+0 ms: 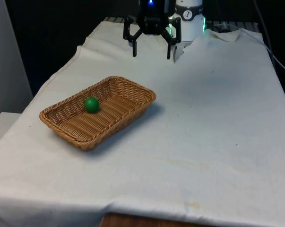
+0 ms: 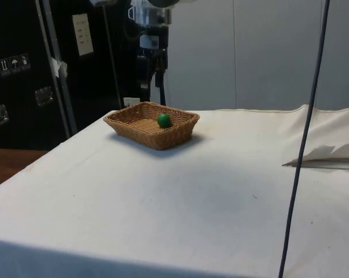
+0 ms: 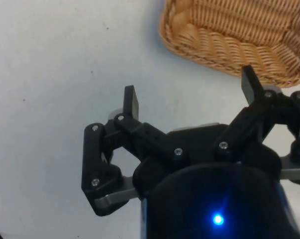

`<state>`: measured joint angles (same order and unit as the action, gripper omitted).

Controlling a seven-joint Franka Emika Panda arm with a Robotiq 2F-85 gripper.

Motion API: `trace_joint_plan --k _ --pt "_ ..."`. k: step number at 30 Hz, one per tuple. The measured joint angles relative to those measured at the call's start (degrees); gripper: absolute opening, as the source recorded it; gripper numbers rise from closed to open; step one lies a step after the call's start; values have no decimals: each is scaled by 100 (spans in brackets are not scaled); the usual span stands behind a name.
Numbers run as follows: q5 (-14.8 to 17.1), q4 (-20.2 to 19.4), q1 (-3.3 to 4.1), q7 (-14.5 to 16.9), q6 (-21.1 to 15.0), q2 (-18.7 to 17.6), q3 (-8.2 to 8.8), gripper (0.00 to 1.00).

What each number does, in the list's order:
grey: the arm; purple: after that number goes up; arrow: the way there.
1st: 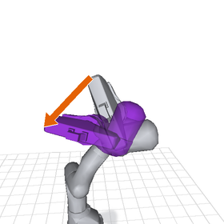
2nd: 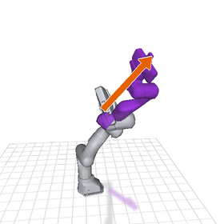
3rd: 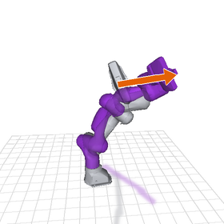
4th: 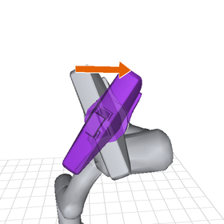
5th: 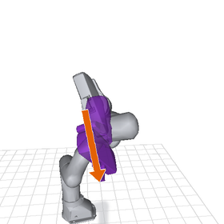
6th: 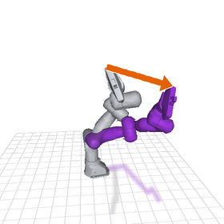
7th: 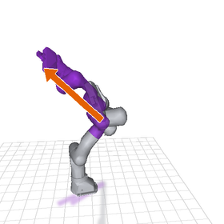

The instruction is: Pick up the ball and place it into the basket.

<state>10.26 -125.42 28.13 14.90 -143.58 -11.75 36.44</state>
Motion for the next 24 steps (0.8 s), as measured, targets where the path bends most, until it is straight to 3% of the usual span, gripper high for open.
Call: trace_joint_plan --k 12,24 --pt "-464 -350 17 -447 -6 441 -372 100" --pt "-533 -292 17 -516 63 458 -487 100"
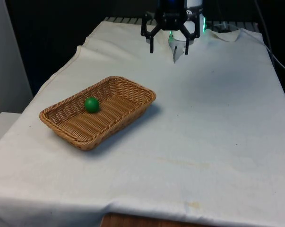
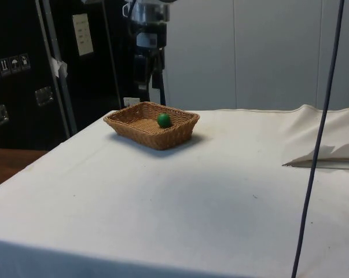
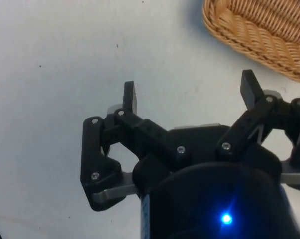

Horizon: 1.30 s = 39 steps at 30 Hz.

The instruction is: Pick up the ball and place it into the basket.

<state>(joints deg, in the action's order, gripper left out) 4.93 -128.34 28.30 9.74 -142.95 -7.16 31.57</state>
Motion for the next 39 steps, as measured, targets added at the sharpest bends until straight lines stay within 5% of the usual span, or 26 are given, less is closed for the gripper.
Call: trace_joint_plan --k 16,39 --pt "-223 -453 0 -378 86 527 -126 100" --pt "-235 -607 -6 -940 86 521 -126 100"
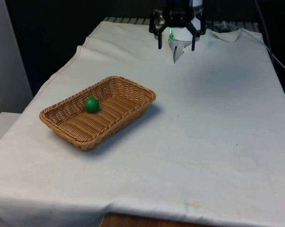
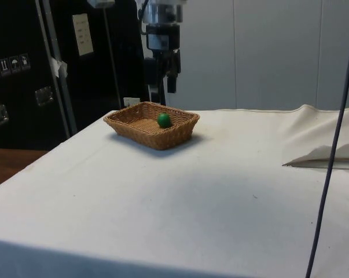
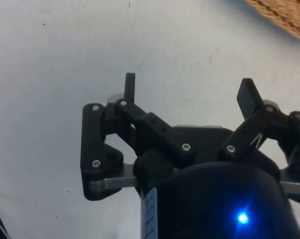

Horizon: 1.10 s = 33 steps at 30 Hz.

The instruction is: Pick up the ball and place it into the basket.

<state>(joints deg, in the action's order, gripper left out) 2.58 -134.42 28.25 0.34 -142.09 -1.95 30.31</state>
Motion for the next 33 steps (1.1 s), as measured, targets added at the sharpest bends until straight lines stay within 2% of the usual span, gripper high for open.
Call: trace_joint_plan --k 9,20,23,33 --pt "-304 -143 0 -132 109 407 -57 100" --pt "-584 -223 0 -132 355 837 -86 100" --pt "-659 -223 -23 -120 435 928 -86 100" --pt "-756 -223 -29 -126 464 945 -86 100"
